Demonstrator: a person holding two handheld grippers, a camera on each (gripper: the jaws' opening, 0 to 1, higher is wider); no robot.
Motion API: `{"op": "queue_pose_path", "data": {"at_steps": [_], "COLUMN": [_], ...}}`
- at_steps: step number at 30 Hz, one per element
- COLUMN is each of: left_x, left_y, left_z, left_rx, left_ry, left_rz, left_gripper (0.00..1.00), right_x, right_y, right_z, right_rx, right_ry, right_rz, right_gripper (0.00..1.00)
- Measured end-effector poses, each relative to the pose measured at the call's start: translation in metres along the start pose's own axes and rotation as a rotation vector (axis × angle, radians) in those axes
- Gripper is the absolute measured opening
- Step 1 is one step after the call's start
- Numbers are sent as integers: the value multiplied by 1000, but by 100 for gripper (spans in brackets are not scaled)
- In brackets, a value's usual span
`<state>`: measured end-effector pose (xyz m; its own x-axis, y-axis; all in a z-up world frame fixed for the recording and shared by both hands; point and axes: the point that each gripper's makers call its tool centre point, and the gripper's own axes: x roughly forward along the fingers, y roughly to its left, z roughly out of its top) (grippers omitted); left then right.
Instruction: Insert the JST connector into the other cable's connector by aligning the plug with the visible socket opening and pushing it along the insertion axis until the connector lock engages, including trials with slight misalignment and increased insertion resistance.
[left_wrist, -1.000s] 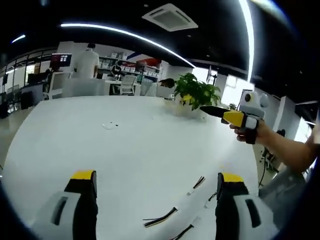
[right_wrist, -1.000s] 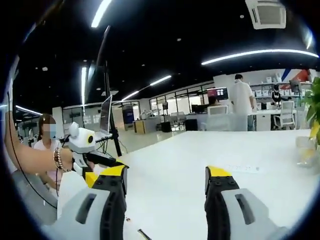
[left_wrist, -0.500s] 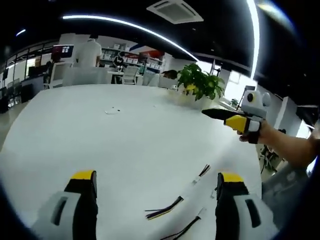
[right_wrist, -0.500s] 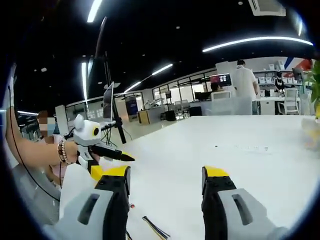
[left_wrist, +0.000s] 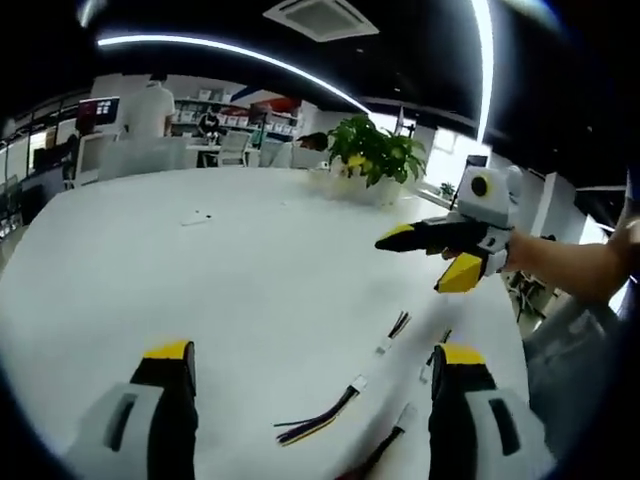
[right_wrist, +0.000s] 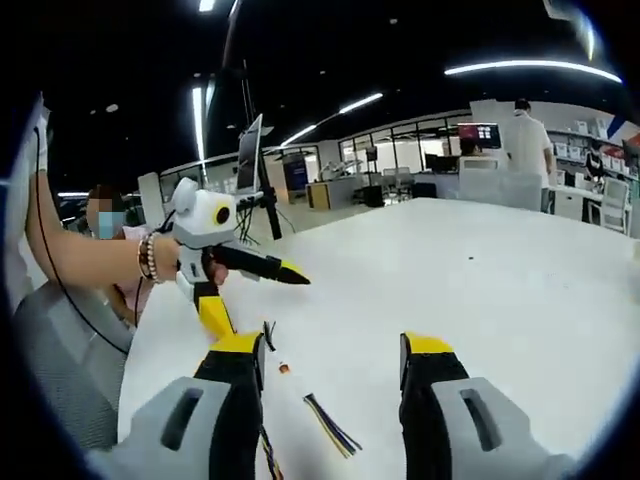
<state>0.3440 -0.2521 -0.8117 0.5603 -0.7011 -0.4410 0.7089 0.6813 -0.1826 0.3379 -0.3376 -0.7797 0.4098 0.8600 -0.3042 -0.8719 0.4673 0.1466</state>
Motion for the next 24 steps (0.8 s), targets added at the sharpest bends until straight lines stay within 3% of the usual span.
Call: {"op": "queue_pose_path", "data": {"at_steps": [2, 6, 9, 12, 15, 20, 24], "left_x": [2, 6, 8, 7, 7, 7, 7], "left_y": [-4, -10, -18, -27, -26, -30, -32], "left_z": [-1, -4, 2, 3, -3, -10, -14], "left_rx": [51, 72, 134, 81, 120, 169, 219], "left_ry": [3, 5, -56, -81, -50, -18, 6], "left_rz": [-23, -53, -98, -148, -147, -184, -211], "left_gripper": [86, 82, 69, 55, 47, 47, 39], "right_x": [1, 5, 7, 9, 10, 13, 14], "right_y": [2, 5, 6, 9, 13, 16, 19], "right_z": [-4, -14, -21, -27, -35, -37, -36], "right_rx": [-20, -34, -45, -63, -82, -122, -144], "right_ry": [13, 50, 78, 102, 133, 151, 144], "right_rz": [11, 33, 41, 57, 80, 108, 134], "right_gripper": [46, 42, 38, 37, 34, 30, 28]}}
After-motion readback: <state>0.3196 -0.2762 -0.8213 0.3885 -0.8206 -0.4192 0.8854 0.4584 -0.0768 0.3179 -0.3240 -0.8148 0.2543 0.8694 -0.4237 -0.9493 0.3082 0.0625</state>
